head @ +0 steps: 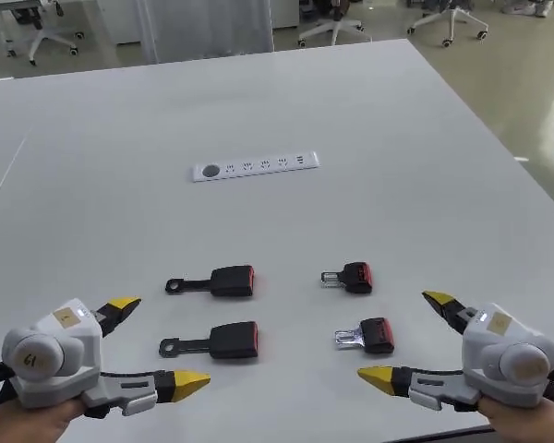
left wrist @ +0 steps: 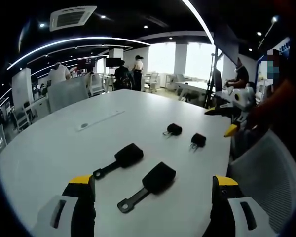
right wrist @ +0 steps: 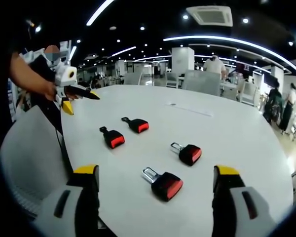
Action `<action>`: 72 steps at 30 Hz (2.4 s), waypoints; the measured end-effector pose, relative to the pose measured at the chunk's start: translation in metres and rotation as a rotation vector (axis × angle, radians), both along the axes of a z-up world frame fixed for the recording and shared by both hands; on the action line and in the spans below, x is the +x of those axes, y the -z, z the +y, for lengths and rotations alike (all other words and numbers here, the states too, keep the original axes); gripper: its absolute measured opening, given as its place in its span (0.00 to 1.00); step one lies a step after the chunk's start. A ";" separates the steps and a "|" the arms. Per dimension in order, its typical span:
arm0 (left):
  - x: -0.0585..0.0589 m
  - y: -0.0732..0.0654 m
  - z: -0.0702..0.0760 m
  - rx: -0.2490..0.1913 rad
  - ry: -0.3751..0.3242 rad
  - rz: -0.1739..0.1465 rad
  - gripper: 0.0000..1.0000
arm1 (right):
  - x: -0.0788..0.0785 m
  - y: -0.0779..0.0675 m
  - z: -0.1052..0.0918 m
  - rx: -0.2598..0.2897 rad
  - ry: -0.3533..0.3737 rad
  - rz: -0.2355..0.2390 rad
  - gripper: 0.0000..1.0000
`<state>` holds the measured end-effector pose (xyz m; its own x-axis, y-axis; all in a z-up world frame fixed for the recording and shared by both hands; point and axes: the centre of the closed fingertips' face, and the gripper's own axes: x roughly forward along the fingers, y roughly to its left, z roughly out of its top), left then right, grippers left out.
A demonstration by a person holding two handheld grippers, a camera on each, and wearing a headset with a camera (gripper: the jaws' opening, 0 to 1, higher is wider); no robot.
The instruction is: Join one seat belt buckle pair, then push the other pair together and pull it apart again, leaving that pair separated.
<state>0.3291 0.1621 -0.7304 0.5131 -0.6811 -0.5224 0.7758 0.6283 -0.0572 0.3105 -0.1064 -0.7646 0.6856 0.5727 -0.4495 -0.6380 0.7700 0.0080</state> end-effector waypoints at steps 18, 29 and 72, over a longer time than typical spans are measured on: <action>0.002 0.004 -0.004 0.021 0.022 0.001 1.00 | 0.000 0.006 0.000 -0.011 -0.018 0.020 0.96; 0.005 0.005 -0.009 0.037 0.052 0.001 1.00 | -0.001 0.009 -0.001 -0.015 -0.046 0.030 0.95; 0.026 0.043 -0.040 0.169 0.309 0.027 0.89 | 0.020 0.035 0.006 -0.050 -0.242 0.136 0.85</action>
